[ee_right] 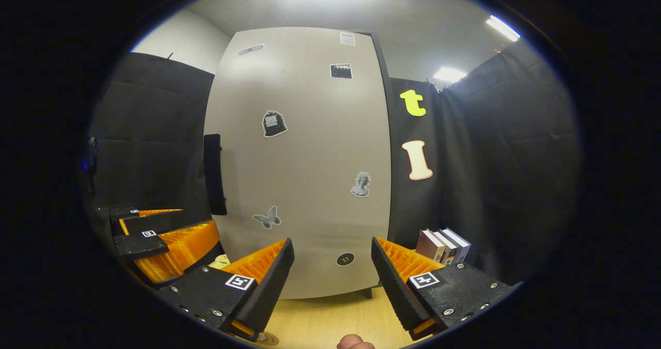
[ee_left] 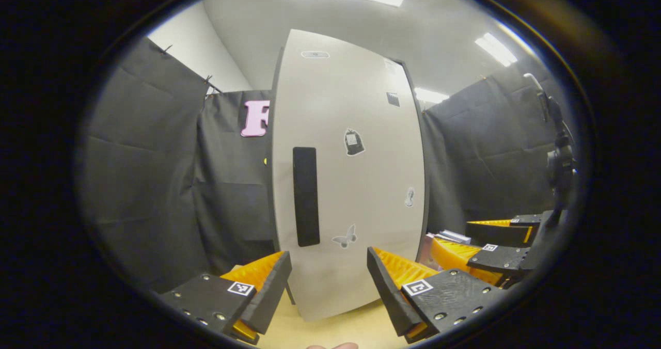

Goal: Open the cabinet door with the right hand, grasp the bottle in the cabinet with the left hand and place it on the coaster, then close the cabinet door with the right hand.

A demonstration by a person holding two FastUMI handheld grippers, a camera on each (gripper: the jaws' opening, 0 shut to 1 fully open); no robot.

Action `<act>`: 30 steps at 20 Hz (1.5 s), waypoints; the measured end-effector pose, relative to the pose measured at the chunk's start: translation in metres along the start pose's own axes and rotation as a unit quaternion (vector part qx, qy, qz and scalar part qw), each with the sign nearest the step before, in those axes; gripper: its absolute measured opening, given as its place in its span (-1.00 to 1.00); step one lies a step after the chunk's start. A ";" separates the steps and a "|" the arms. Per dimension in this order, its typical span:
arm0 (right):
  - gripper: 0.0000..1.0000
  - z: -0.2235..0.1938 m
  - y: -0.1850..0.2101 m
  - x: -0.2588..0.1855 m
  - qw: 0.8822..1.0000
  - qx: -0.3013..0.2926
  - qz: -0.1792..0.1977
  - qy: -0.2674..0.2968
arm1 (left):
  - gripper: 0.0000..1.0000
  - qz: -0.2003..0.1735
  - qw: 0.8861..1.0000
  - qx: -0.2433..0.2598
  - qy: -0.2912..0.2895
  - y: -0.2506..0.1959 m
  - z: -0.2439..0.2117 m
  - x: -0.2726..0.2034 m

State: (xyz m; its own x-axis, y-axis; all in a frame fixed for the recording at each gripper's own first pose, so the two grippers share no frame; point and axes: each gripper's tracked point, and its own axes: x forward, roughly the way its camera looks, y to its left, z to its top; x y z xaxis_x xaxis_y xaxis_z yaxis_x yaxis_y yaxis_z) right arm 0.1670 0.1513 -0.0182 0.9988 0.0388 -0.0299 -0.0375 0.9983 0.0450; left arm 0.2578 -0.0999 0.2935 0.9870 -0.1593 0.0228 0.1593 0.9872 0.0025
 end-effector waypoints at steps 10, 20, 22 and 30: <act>0.87 -0.005 -0.008 -0.007 1.000 0.020 -0.001 0.005 | 0.72 0.004 1.000 -0.011 -0.005 0.001 0.004 0.000; 0.87 0.001 -0.009 -0.013 1.000 0.009 0.004 0.000 | 0.72 -0.001 1.000 -0.010 -0.006 0.001 0.007 -0.002; 0.87 -0.001 -0.010 -0.013 1.000 0.006 0.004 0.002 | 0.72 -0.001 1.000 -0.011 -0.008 0.001 0.008 -0.002; 0.87 0.001 -0.012 -0.009 1.000 0.009 0.005 0.006 | 0.72 0.002 1.000 -0.022 -0.004 0.003 0.004 -0.001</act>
State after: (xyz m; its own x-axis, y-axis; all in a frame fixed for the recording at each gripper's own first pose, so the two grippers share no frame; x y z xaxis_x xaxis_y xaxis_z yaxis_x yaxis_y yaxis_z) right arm 0.1581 0.1391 -0.0177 0.9979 0.0497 -0.0416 -0.0470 0.9968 0.0642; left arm 0.2568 -0.0969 0.2976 0.9876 -0.1542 0.0300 0.1554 0.9870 -0.0411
